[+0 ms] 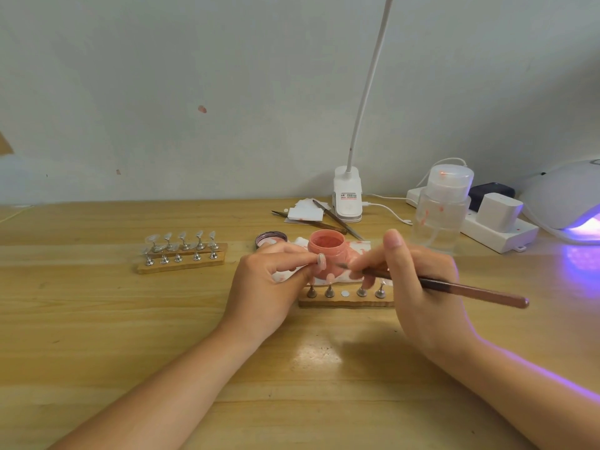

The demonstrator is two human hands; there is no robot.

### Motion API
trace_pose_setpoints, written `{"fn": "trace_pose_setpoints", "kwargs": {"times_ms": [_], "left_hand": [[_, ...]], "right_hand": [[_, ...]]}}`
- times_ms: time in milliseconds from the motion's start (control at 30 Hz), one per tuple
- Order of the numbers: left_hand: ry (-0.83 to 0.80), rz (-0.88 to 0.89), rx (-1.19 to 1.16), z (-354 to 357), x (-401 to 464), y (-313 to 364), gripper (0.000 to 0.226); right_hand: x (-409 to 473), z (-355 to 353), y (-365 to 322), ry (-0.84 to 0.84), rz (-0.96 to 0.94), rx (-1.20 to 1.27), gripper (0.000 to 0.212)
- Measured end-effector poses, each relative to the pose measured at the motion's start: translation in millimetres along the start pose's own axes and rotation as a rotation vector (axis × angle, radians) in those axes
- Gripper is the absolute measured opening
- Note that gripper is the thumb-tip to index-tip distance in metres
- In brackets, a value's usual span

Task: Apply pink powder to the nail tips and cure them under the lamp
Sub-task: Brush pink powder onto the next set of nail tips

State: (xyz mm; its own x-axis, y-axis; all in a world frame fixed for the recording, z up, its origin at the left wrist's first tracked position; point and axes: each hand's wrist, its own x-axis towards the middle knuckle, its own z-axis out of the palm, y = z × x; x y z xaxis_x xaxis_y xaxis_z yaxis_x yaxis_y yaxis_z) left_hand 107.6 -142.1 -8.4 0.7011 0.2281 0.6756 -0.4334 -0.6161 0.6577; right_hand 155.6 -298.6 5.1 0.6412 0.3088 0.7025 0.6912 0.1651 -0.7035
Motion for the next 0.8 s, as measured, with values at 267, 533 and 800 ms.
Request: {"fn": "trace_pose_setpoints", "kwargs": {"times_ms": [267,533,800], "left_hand": [[0.021,0.077,0.002,0.3,0.7,0.6,0.021],[0.023,-0.042,-0.033,0.1,0.5,0.8,0.014],[0.030,-0.097,-0.075,0.5,0.6,-0.5,0.013]], "right_hand": [[-0.8,2.7,-1.7,0.038,0.057,0.037,0.042],[0.7,4.4,-3.3,0.091,0.105,0.118,0.047],[-0.7,5.9,-3.1,0.084,0.116,0.127,0.048]]}}
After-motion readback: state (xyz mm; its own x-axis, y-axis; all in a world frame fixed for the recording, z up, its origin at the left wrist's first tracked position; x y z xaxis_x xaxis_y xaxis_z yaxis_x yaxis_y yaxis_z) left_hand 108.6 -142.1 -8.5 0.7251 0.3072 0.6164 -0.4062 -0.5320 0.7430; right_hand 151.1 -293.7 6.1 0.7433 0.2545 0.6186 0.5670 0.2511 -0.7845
